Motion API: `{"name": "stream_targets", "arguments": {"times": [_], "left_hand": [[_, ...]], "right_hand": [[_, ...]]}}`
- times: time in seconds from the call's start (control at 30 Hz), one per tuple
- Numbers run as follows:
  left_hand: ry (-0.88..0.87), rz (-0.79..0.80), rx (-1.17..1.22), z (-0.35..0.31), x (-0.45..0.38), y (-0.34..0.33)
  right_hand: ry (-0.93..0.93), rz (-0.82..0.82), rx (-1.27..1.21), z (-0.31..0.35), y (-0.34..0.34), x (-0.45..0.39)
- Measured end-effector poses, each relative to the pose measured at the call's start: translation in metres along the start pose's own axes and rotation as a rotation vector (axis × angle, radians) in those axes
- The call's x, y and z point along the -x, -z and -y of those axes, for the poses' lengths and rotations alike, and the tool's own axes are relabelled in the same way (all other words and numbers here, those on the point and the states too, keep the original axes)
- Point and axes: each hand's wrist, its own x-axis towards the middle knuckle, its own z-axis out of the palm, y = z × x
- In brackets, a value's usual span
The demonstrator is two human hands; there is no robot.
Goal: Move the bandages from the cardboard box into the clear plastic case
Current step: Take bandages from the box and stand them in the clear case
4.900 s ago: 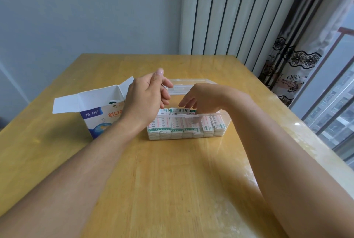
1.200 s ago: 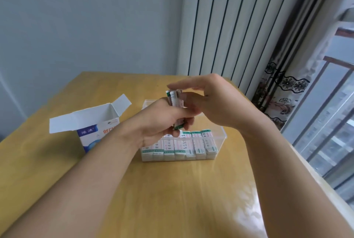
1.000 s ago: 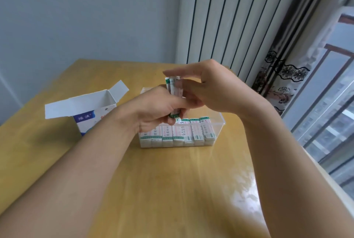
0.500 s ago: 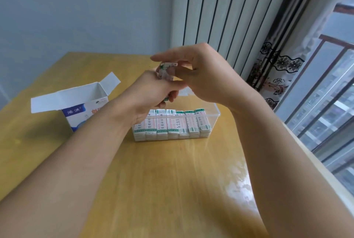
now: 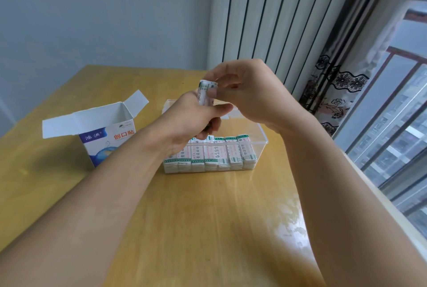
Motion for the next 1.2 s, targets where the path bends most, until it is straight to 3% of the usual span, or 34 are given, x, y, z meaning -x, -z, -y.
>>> {"name": "stream_targets", "arguments": {"times": [0.1,0.2,0.3,0.4,0.5,1.2], "left_hand": [[0.006,0.022,-0.003,-0.002,0.002,-0.001],[0.021,0.046,-0.026,-0.003,0.004,0.005],[-0.007,-0.092,-0.132,-0.002,0.003,0.015],[-0.106,-0.262,-0.259,0.006,-0.002,0.020],[-0.226,-0.387,-0.341,0.019,-0.009,0.024],[-0.200,-0.323,-0.420,0.028,-0.013,0.023]], "right_hand": [[0.020,0.015,-0.156,-0.003,0.000,-0.001],[-0.031,-0.109,-0.337,-0.007,0.012,-0.004],[-0.150,-0.137,-0.113,-0.022,0.025,-0.006],[-0.258,0.028,0.178,-0.033,0.016,-0.007],[-0.267,0.120,0.296,-0.038,-0.002,-0.010],[-0.439,0.339,0.308,-0.047,-0.020,-0.011]]}}
